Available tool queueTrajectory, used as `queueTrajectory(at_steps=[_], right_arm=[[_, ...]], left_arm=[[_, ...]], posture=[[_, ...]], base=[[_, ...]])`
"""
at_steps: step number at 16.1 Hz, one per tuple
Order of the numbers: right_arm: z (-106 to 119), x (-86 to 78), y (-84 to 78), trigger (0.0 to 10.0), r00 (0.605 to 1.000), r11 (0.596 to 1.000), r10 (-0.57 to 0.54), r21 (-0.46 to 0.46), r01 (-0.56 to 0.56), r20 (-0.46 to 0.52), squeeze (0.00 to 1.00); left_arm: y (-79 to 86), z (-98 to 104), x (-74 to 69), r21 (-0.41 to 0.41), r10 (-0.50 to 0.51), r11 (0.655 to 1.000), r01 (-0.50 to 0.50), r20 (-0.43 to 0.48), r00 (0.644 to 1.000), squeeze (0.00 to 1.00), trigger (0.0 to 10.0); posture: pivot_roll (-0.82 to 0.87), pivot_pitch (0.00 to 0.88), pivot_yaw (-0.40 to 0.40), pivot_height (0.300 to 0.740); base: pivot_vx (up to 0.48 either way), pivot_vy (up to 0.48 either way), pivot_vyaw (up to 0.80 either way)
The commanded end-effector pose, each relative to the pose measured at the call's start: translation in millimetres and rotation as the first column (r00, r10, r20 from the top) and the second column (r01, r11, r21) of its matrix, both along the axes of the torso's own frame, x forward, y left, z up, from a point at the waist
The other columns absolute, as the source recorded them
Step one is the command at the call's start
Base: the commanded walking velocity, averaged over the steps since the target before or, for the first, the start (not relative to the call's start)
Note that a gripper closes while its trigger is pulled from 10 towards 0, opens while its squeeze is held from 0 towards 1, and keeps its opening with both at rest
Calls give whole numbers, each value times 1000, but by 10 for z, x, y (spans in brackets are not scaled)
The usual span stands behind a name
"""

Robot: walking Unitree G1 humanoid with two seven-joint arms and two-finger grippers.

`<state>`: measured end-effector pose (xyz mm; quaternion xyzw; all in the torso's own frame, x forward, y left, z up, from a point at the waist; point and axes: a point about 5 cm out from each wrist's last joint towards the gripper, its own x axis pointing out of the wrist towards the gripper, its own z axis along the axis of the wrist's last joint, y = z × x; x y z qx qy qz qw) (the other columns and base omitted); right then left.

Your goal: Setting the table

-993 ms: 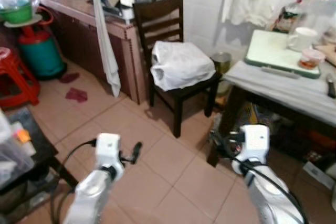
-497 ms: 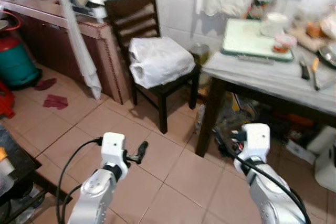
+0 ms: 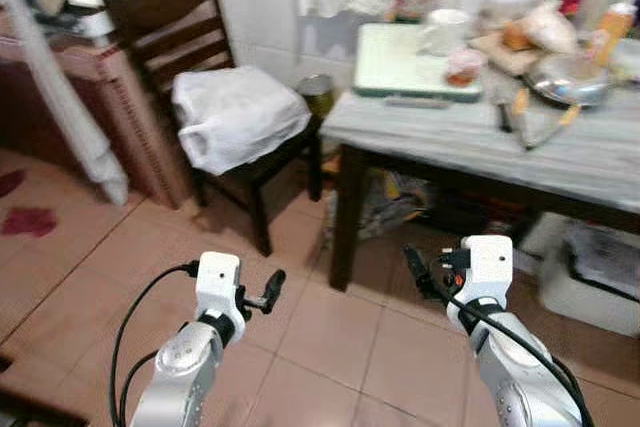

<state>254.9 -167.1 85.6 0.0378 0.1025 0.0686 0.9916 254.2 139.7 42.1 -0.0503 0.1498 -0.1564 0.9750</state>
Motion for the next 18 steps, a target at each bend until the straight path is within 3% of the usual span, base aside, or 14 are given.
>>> queueTrajectory(at_steps=[1,11,18], right_arm=[[1,2,9,10000,1000,1000,-7,7,7,1,0],[26,7,-21,10000,1000,1000,-12,4,12,8,0],[22,7,-25,10000,1000,1000,-16,5,16,8,0]], left_arm=[[11,5,-12,6,-11,1000,11,-4,1000,0,10000],[-22,-8,8,0,-19,1000,19,-13,1000,0,10000],[-29,-18,11,7,-30,1000,30,-15,999,0,10000]], posture=[[-48,0,32,740],[-61,0,25,740],[-68,0,32,740]], base=[[0,-304,-644],[0,-351,-64],[0,-363,-490]])
